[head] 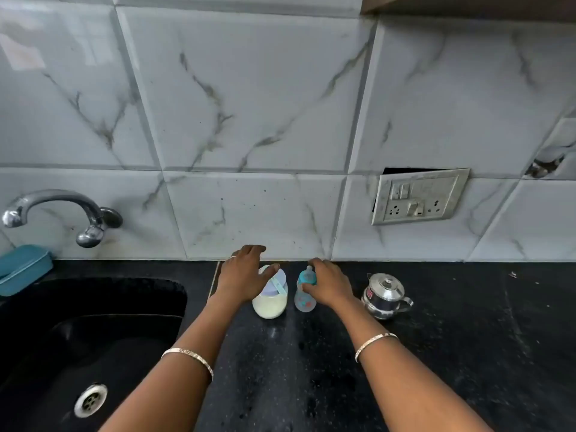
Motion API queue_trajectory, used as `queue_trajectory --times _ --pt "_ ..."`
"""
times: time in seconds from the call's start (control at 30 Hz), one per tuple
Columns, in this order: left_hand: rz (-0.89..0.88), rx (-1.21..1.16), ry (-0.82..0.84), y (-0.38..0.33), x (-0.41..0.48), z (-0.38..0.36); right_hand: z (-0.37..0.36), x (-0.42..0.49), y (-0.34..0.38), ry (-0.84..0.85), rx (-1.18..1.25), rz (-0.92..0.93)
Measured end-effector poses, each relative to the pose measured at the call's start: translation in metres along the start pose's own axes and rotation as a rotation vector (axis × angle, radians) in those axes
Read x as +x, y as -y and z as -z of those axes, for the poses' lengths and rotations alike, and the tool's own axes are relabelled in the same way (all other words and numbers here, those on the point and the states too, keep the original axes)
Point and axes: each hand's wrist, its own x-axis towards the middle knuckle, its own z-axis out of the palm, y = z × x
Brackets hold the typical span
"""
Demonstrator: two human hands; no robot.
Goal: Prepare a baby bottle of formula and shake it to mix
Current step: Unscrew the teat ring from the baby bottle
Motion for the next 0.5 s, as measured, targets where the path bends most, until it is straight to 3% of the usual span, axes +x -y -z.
queue_trajectory --times 0.3,0.5 --pt "-0.109 -0.007 -0.081 -0.006 -0.011 -0.008 0.01 -0.009 -0.008 -0.094 0.083 -0.075" --pt "-0.224 -0.2 -0.033 -0.03 -0.07 -0.006 0.039 -0.086 -0.008 -0.25 0.44 -0.101"
